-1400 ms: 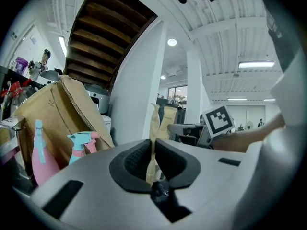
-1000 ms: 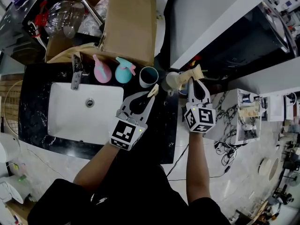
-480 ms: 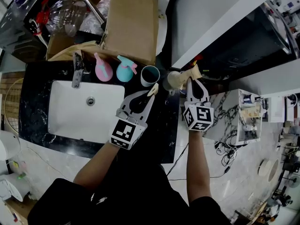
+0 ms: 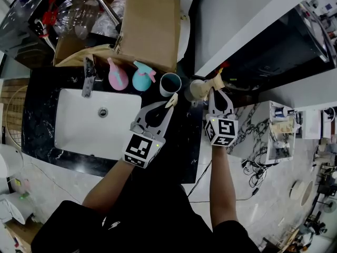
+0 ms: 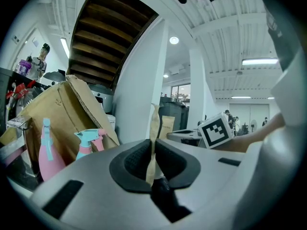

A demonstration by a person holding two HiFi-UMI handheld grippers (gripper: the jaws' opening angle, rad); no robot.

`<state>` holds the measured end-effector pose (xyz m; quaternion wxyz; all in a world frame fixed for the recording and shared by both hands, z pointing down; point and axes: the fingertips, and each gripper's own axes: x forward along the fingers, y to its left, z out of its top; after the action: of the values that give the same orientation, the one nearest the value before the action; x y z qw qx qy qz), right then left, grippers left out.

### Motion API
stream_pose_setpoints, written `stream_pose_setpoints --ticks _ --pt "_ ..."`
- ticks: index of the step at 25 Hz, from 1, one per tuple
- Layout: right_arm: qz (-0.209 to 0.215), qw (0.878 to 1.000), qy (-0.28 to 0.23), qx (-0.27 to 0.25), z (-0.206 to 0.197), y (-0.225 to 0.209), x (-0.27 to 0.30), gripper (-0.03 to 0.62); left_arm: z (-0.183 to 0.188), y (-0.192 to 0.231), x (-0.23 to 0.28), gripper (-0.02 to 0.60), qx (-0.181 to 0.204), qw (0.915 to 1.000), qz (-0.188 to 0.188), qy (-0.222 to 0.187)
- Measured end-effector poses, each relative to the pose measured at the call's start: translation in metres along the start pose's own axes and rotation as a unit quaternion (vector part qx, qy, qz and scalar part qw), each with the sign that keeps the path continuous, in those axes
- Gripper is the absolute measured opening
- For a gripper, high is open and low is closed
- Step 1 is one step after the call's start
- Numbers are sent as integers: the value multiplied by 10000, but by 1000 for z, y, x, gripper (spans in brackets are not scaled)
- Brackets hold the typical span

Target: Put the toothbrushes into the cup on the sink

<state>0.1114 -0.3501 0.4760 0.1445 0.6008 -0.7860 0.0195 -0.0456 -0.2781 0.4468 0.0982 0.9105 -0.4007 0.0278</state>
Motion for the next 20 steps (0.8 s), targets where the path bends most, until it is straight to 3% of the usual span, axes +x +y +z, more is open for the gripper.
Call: stream_pose_setpoints --ticks 20 --pt "173 9996 191 -104 -19 12 7 5 -2 5 -5 31 -2 9999 120 34"
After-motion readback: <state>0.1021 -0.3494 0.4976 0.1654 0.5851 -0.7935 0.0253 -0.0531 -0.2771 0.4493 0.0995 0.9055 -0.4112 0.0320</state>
